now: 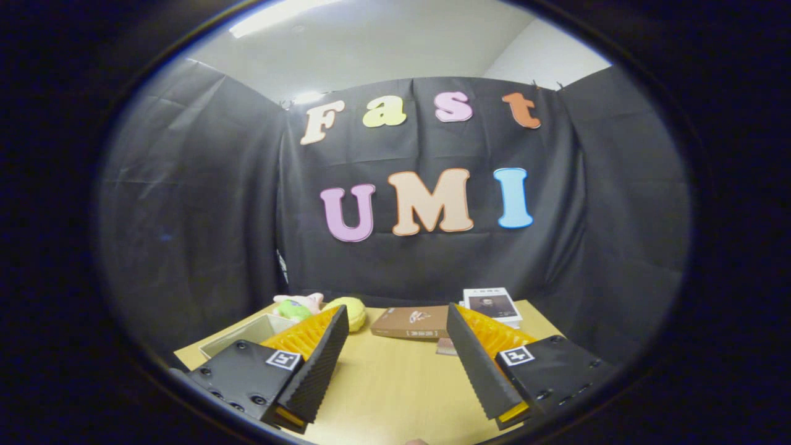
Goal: Open the storage box then place both shoes into the box .Put the left shoe in first, then the right shoe, with the right side of both shoes facing outward in a uniform manner.
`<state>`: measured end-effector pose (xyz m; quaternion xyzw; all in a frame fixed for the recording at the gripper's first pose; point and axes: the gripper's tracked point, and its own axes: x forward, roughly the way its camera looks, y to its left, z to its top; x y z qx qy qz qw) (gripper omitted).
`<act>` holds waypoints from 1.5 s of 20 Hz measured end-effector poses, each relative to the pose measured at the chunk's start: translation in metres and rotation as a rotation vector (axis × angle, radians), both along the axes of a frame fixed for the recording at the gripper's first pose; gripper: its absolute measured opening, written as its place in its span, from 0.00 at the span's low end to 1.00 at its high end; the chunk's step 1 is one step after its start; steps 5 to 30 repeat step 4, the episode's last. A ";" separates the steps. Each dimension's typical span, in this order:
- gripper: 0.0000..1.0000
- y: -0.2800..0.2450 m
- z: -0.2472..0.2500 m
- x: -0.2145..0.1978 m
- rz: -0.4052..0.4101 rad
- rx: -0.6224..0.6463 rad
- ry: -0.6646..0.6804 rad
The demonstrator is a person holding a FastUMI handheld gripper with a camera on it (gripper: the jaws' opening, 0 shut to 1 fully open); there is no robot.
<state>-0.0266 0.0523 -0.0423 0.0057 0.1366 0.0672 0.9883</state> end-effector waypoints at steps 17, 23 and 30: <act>1.00 -0.026 -0.005 -0.007 -0.041 -0.032 -0.007; 1.00 -0.026 -0.005 -0.007 -0.041 -0.032 -0.007; 1.00 -0.026 -0.005 -0.007 -0.041 -0.032 -0.007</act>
